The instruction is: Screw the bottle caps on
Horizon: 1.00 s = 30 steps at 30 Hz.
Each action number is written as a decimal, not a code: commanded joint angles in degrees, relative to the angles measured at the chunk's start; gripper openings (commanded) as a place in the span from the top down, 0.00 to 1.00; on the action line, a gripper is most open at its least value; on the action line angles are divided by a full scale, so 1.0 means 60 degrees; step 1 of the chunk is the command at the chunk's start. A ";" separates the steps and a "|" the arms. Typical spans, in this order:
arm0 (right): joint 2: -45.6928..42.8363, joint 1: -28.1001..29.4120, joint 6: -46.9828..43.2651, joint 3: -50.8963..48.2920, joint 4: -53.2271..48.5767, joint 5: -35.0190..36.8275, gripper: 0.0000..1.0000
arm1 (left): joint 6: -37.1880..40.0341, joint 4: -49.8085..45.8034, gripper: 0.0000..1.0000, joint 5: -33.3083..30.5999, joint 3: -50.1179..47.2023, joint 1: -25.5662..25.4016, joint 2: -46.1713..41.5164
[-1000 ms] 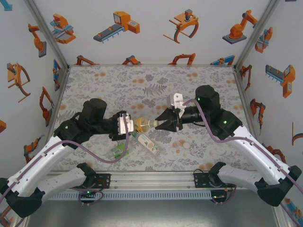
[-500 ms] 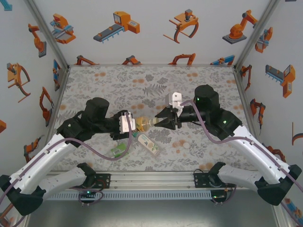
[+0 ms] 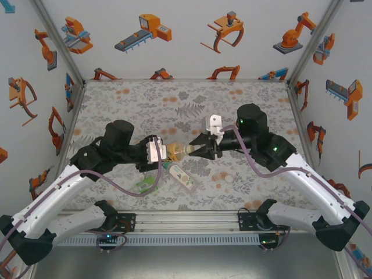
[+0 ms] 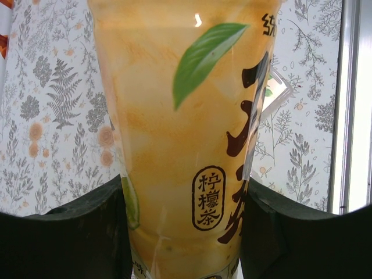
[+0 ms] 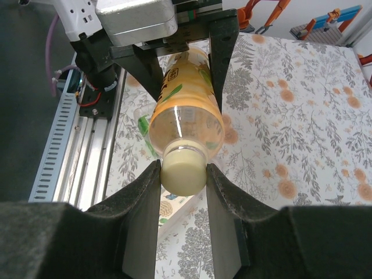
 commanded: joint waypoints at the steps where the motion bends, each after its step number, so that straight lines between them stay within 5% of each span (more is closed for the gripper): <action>1: 0.0030 0.0189 -0.0192 0.0334 -0.0071 -0.0052 1.00 | -0.0219 0.0520 1.00 0.0260 -0.0044 -0.0045 -0.0188; 16: 0.0191 0.0432 -0.0289 0.0344 -0.0163 -0.0245 1.00 | -0.1093 0.0816 1.00 0.0731 0.0204 -0.0049 0.0126; 30: -0.0544 0.0432 0.2229 -0.0664 0.1383 0.0734 1.00 | -0.0550 0.1288 1.00 0.0666 -0.0416 -0.0054 -0.0415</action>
